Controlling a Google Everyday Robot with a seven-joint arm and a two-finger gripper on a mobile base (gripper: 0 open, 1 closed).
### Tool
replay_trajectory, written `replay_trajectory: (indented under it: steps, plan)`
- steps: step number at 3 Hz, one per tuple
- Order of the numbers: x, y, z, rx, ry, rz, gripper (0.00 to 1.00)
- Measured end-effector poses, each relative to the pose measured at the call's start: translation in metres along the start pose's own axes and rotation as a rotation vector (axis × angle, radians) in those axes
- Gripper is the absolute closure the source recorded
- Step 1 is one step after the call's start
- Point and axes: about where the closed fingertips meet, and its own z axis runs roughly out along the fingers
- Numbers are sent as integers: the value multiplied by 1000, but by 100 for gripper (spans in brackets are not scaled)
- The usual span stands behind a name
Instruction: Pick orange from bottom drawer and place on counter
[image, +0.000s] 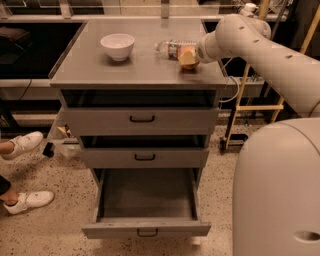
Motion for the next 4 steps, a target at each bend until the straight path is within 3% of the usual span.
replay_trajectory:
  steps: [2, 3, 4]
  plan:
    - [0, 0, 0, 0, 0, 0, 16]
    - [0, 0, 0, 0, 0, 0, 0]
    - [0, 0, 0, 0, 0, 0, 0]
